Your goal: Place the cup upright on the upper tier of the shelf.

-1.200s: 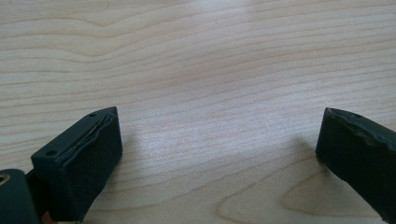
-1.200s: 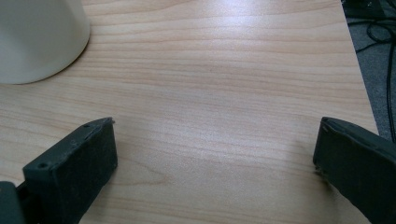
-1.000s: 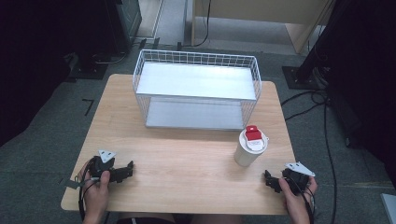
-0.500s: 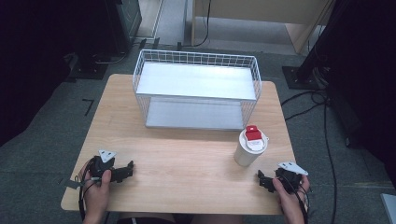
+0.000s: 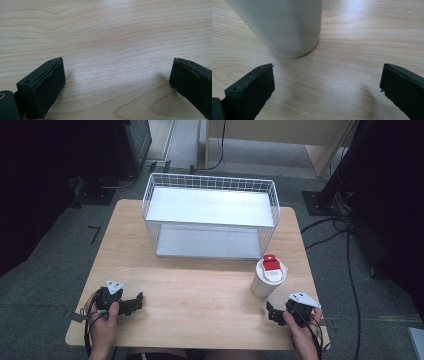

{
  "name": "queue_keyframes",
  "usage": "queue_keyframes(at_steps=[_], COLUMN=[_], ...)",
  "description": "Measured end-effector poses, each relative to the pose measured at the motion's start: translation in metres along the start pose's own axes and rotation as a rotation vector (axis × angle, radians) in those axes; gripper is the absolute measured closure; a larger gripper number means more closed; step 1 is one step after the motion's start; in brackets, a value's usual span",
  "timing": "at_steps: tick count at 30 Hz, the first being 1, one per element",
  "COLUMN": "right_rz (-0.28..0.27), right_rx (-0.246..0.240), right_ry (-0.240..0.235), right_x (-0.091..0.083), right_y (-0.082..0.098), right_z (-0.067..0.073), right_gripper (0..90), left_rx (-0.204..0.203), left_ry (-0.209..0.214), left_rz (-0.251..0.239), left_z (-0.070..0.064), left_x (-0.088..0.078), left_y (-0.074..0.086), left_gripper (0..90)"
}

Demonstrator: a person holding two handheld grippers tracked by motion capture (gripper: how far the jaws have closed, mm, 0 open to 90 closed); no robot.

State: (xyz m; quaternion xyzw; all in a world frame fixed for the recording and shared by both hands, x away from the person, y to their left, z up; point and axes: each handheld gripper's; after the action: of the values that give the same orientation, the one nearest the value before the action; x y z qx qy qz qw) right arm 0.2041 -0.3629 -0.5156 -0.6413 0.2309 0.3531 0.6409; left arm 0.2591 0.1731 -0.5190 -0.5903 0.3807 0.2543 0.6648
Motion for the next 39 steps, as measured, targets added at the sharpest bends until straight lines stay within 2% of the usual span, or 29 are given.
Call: queue_keyframes(at_steps=[14, 21, 25, 28, 35, 39], right_rz=[-0.065, -0.091, -0.123, -0.144, -0.225, -0.263], right_rx=[-0.026, -0.003, 0.008, 0.015, 0.047, 0.092], right_ry=[-0.064, -0.100, -0.122, -0.111, -0.008, 0.043], right_x=[0.000, 0.002, 0.002, 0.004, 0.011, 0.015], right_y=[-0.010, -0.016, -0.022, -0.025, -0.035, -0.041], right_z=[0.020, 0.027, 0.032, 0.036, 0.049, 0.054], right_gripper=[0.0, 0.0, 0.0, 0.0, 0.1, 6.8], left_rx=[0.000, 0.000, 0.000, 0.000, 0.000, -0.001], left_ry=[0.000, 0.000, 0.000, 0.000, 0.000, 0.001], left_rz=[0.000, 0.000, 0.000, 0.000, 0.000, 0.000], left_z=[0.000, 0.000, 0.000, 0.000, 0.000, 0.000], left_x=[0.000, 0.000, 0.000, 0.000, 0.000, 0.000], left_y=[0.000, 0.000, 0.000, 0.000, 0.000, 0.000], left_gripper=[0.8, 0.7, 0.7, 0.7, 0.8, 0.7])
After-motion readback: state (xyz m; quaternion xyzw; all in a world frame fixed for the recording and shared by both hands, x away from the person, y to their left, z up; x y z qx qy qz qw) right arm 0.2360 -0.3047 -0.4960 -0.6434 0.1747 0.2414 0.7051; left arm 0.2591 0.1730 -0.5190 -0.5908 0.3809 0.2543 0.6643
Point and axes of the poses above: each handheld gripper's, and its own axes: x roughly forward along the jaws, y roughly out of its underside, z roughly to its left, and after that the axes turned 7 degrees about z, right-handed
